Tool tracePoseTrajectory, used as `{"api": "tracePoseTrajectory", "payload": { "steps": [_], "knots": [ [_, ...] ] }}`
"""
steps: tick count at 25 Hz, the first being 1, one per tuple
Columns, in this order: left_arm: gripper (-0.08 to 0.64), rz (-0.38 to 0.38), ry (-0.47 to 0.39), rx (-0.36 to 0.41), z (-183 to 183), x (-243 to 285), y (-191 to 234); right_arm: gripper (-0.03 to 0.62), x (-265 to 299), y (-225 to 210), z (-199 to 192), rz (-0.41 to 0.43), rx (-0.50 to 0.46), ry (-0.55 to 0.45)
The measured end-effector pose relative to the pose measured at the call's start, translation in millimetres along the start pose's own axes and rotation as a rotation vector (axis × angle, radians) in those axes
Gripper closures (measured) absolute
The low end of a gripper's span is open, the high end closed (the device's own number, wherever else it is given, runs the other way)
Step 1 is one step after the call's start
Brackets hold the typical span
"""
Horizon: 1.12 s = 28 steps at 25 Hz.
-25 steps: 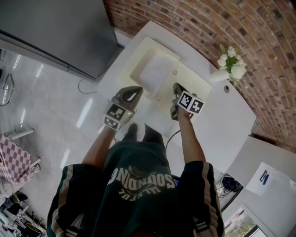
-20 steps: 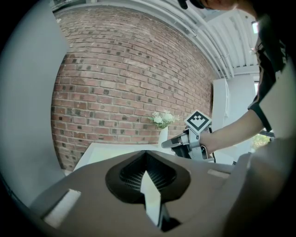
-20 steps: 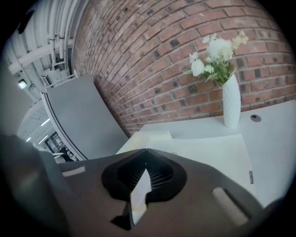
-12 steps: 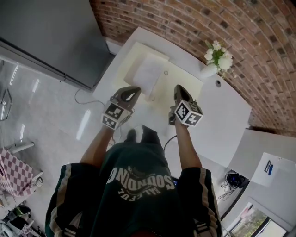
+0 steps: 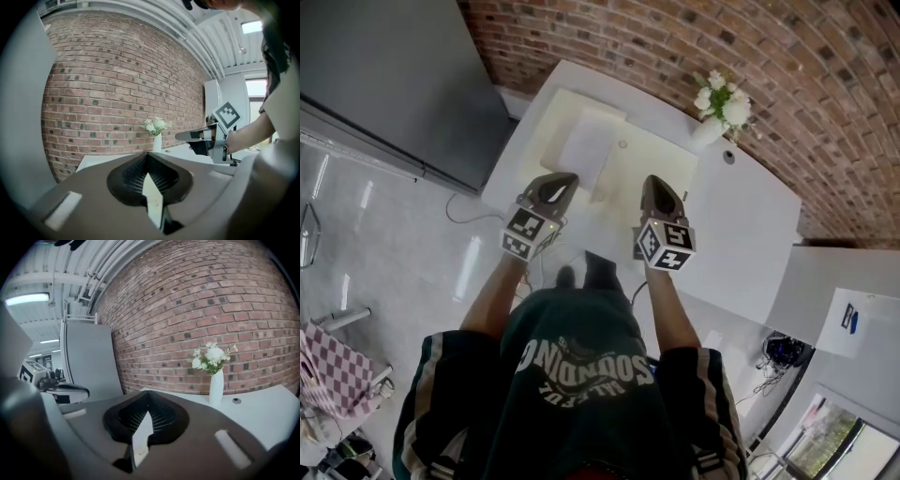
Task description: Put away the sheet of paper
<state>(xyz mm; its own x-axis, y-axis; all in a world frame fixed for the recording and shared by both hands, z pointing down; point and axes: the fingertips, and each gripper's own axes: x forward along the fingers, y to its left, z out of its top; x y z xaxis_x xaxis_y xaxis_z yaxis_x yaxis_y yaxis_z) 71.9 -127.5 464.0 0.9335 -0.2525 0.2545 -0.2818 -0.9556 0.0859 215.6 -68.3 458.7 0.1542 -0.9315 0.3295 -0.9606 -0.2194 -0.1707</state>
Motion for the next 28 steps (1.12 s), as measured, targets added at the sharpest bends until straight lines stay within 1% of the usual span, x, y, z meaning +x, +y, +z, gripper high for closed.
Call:
{"api": "tracePoseTrajectory", "payload": {
  "steps": [10, 21, 28],
  "knots": [
    [0.549, -0.025, 0.001, 0.009, -5, -1, -13, 0.592, -20, 15, -5, 0.005, -0.035, -0.008],
    [0.549, -0.032, 0.005, 0.006, -6, -1, -15, 0.592, -21, 17, -5, 0.008, -0.047, 0.004],
    [0.549, -0.028, 0.012, 0.006, -11, -3, -15, 0.592, -22, 21, -10, 0.012, -0.073, 0.012]
  ]
}}
